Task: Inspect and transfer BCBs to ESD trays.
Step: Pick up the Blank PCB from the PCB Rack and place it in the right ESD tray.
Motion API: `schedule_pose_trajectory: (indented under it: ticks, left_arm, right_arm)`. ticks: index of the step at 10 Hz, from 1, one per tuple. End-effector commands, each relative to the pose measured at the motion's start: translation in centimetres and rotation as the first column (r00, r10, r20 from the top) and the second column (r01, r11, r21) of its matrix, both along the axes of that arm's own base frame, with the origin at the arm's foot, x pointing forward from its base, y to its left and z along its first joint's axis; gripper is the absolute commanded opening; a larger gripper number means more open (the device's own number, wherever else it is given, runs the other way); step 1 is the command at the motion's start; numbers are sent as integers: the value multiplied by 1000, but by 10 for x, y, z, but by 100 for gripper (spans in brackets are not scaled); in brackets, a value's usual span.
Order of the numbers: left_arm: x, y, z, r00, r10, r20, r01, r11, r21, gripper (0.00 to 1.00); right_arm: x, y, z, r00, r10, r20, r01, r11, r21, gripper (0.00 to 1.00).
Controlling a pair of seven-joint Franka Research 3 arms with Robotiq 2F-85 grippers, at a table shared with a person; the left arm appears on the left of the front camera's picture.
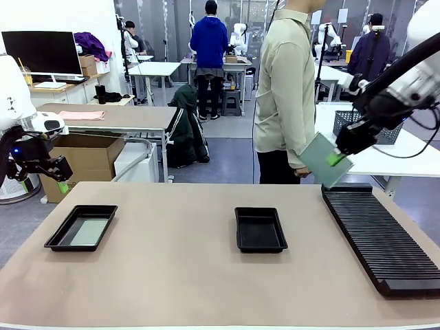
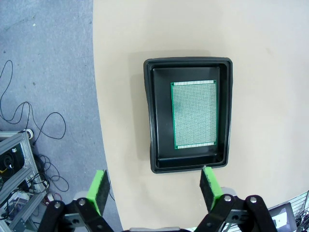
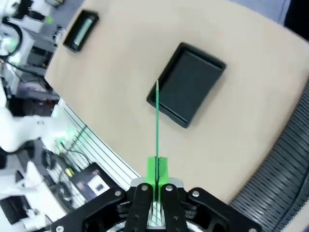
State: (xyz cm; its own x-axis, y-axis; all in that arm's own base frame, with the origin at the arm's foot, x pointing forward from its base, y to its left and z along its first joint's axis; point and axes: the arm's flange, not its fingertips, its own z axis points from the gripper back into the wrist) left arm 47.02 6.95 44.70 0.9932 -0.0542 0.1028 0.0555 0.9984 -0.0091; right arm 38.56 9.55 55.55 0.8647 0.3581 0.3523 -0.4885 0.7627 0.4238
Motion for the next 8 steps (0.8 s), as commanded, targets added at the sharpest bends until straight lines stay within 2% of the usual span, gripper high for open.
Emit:
schedule_pose_trajectory:
  ticks: [1,4,6,8]
  left_arm:
    - [0,1,-1,1000,2,4,-2,1000,1,100]
    - [0,1,-1,1000,2,4,-2,1000,1,100]
    - [0,1,-1,1000,2,4,-2,1000,1,100]
    - [0,1,-1,1000,2,4,-2,1000,1,100]
  right_arm:
    - [-3,27,-17,992,-113,-49,117,989,87,2]
    - [3,59,-49,970,-201,-138,218,968,122,2]
    - [16,74,-76,949,-246,-195,274,953,132,2]
    - [26,78,-101,944,-256,-210,289,946,146,2]
